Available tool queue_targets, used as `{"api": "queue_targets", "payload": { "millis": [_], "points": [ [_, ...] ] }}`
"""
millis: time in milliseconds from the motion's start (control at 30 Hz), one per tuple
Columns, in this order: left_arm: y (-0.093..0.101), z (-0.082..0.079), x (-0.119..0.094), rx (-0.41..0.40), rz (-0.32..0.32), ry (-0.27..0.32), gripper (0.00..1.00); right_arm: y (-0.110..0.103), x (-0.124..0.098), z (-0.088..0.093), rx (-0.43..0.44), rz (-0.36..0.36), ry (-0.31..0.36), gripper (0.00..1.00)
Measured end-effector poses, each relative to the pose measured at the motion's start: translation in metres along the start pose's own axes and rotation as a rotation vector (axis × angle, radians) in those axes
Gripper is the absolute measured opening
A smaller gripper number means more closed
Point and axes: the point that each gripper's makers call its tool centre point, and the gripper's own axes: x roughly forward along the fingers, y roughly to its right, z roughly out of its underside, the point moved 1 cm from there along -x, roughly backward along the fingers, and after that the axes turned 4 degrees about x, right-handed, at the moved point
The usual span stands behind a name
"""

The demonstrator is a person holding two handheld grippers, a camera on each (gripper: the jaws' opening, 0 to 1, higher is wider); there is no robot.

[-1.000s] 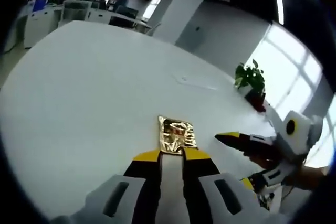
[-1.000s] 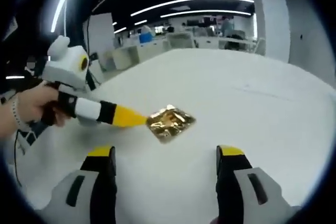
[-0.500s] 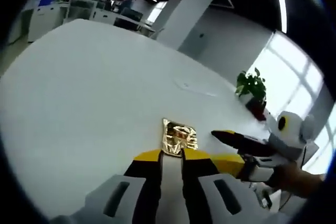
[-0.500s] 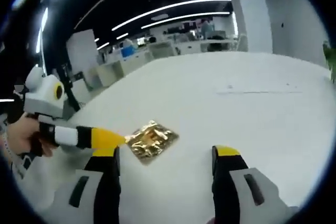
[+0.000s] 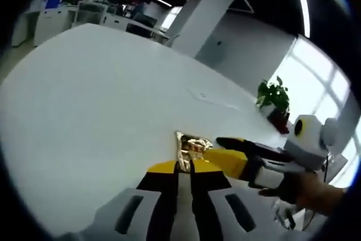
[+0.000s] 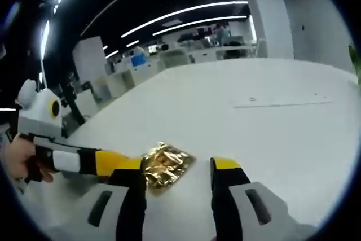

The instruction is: Arrange the skincare products in the storage area until every visible bottle or jar stands upright without overlapping.

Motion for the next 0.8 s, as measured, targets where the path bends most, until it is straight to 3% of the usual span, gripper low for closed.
{"api": "queue_targets", "payload": {
  "millis": [267,500,567,633,800],
  "points": [
    [0.001,0.002,0.005,-0.016,0.01,-0.006,0.0,-0.008,0.002,0.001,0.037,-0.028,0.001,0.3],
    [0.003,0.004,0.003,-0.008,0.015,-0.018,0.0,-0.009,0.002,0.002,0.135,-0.023,0.014,0.25],
    [0.003,0.005,0.004,-0.009,0.022,-0.025,0.0,-0.008,0.002,0.003,0.123,-0.016,0.012,0.22],
    [0.005,0.005,0.004,-0.016,0.029,-0.029,0.0,-0.007,0.0,0.004,0.035,0.004,0.0,0.2],
    [0.008,0.007,0.005,-0.031,0.04,-0.039,0.0,-0.011,0.002,0.005,0.026,0.001,-0.002,0.21]
  ]
}}
